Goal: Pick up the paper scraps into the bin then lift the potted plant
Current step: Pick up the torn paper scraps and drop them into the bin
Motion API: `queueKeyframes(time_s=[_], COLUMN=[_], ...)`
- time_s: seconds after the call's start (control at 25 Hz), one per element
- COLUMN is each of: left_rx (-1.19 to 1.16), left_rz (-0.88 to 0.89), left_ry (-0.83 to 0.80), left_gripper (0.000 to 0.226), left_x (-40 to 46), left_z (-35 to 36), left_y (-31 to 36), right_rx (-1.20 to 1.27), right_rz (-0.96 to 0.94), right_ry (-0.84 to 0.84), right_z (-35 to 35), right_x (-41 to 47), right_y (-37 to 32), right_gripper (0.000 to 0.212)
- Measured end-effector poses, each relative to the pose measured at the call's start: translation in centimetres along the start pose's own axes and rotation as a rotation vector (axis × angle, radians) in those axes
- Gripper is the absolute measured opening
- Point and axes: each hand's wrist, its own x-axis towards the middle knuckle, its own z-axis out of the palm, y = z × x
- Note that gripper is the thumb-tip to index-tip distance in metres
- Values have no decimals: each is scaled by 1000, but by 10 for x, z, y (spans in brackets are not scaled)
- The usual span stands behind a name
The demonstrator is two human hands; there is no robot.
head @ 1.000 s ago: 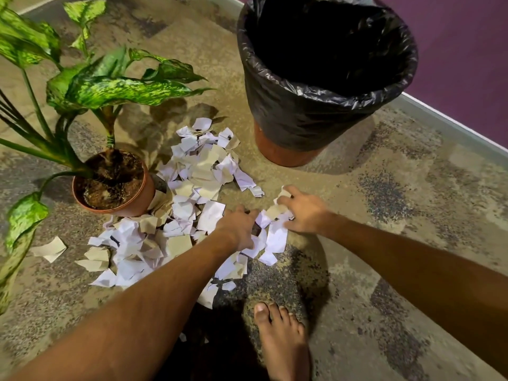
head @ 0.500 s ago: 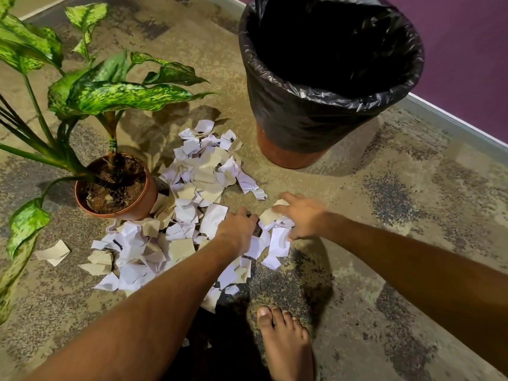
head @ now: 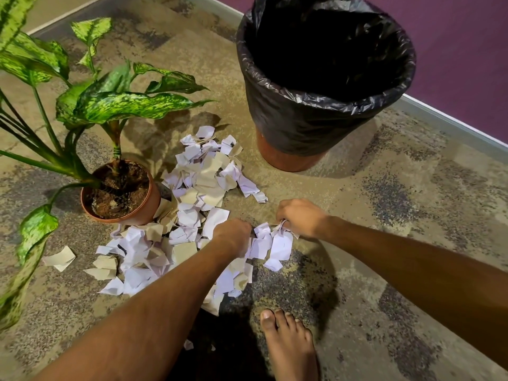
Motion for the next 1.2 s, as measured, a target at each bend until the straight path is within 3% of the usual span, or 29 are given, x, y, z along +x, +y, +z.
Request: queueKeyframes(time_s=[0.36,0.64,0.88,1.0,1.2], left_rx=[-45,-478,-503,-513,-522], left_rz=[53,-62,-62,-74,-26], left_ry=[48,369,519,681,957], left_gripper=[20,10,10,13,17], left_x=[3,-10,-33,-50,-94], left_z=[-24,-98,-118,-140,-188], left_y=[-11,-28,-31,-32,-22], right_rx=[72,242,304,262,207], right_rz=[44,12,24,145,318], right_ry=[164,599,1058,1092,937], right_z=[-39,-158,-257,-274,-263], right_x=[-9,-26,-55,-49,-36], right_y=[-9,-64,-63,-38,-1], right_gripper=[18,17,15,15,24])
